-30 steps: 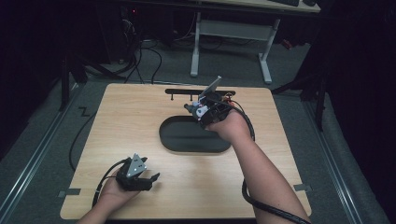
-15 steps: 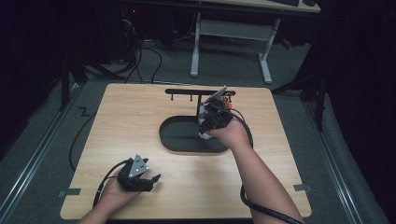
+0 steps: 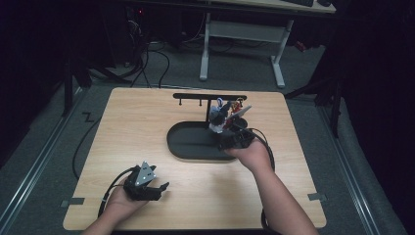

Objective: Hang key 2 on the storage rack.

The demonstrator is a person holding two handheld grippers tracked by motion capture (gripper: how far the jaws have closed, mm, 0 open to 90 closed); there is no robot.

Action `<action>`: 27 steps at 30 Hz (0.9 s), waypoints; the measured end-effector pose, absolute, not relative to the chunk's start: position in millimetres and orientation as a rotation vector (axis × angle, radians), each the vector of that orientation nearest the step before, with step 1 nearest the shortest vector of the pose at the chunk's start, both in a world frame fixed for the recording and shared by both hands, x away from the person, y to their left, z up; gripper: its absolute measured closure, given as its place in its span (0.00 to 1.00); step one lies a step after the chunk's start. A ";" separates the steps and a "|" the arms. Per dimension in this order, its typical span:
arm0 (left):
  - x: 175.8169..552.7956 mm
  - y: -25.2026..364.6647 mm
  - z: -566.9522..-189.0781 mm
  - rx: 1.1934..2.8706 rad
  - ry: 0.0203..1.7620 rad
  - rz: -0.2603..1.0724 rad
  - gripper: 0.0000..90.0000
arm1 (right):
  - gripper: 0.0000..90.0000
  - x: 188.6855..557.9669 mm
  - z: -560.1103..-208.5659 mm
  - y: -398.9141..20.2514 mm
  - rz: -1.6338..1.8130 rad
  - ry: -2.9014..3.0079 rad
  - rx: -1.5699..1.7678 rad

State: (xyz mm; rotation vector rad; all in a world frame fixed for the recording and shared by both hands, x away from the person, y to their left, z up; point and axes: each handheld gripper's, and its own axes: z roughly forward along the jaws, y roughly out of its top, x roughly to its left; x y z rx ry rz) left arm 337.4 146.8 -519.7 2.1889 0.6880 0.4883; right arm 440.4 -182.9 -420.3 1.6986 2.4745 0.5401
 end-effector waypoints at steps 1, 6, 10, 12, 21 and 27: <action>337.2 146.3 -519.9 2.189 0.686 0.490 0.26 | 0.34 436.2 -424.9 -185.2 0.543 2.473 1.694; 335.9 143.8 -520.8 2.196 0.681 0.481 0.26 | 0.33 413.4 -446.9 -195.6 0.579 2.450 1.670; 334.5 141.8 -521.0 2.193 0.673 0.466 0.26 | 0.33 394.8 -462.1 -204.2 0.637 2.421 1.683; 333.8 140.9 -520.6 2.197 0.666 0.462 0.26 | 0.33 385.6 -468.6 -208.1 0.666 2.406 1.667; 331.9 136.3 -522.8 2.207 0.647 0.434 0.27 | 0.31 349.1 -498.4 -227.7 0.830 2.308 1.644; 331.3 134.1 -523.3 2.210 0.636 0.429 0.27 | 0.29 319.6 -510.7 -237.1 0.931 2.185 1.547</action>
